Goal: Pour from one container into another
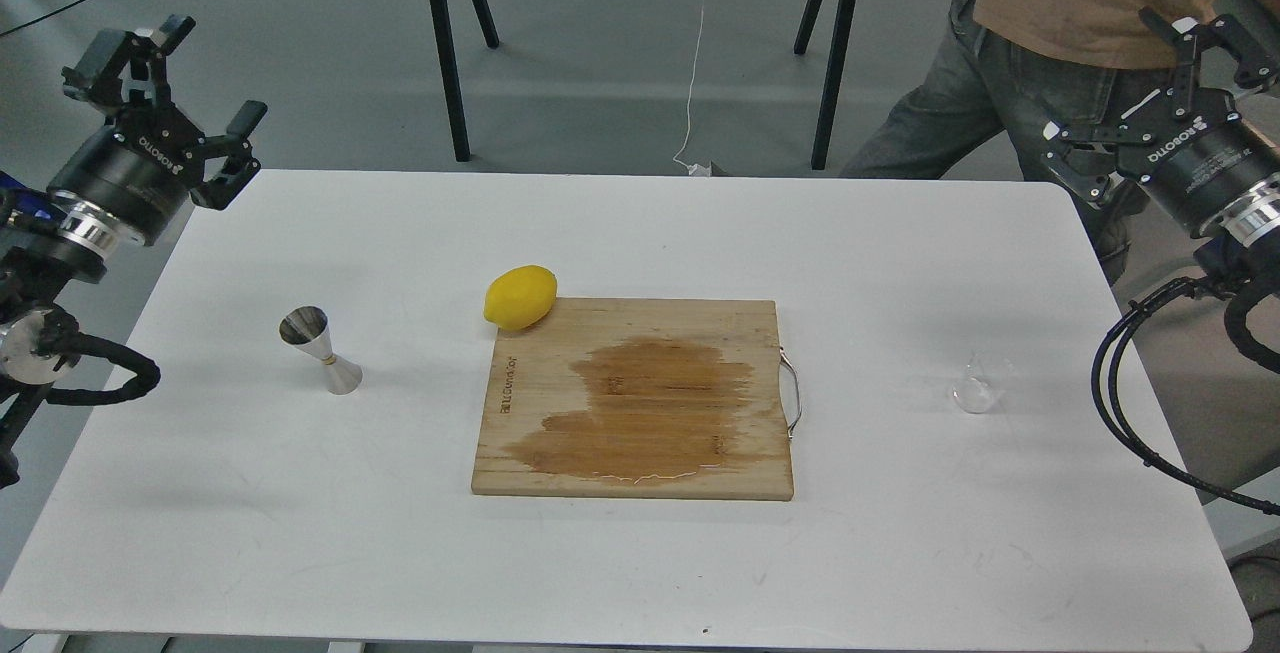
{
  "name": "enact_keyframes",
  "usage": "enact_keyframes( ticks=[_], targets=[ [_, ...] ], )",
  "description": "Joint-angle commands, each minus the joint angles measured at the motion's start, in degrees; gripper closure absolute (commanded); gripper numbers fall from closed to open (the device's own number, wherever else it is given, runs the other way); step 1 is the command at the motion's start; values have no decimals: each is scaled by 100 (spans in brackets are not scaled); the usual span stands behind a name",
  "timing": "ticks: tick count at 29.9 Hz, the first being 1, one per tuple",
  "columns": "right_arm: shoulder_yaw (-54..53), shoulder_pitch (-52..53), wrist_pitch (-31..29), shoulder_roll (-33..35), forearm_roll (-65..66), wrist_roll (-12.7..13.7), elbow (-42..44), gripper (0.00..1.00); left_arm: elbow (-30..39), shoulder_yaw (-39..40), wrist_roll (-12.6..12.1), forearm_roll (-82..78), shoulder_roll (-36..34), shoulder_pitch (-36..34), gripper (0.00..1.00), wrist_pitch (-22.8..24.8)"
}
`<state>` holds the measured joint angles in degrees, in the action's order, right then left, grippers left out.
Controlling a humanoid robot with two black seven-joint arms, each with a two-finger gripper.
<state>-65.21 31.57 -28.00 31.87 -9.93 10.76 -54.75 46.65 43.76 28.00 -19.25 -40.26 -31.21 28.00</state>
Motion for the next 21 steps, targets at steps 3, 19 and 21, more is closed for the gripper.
enact_keyframes(
  ticks=[3, 19, 21],
  targets=[
    [18, 16, 0, -58, 0, 5, 0, 1, 28, -16, 0, -9, -9, 18, 0, 0],
    [-70, 7, 0, -49, -18, -3, -79, 1, -69, 2, 0, -2254, -447, -552, 0, 0],
    [-88, -1, 0, -58, -18, -4, -79, 1, 142, 1, 0, -3352, -570, -579, 0, 0]
  ],
)
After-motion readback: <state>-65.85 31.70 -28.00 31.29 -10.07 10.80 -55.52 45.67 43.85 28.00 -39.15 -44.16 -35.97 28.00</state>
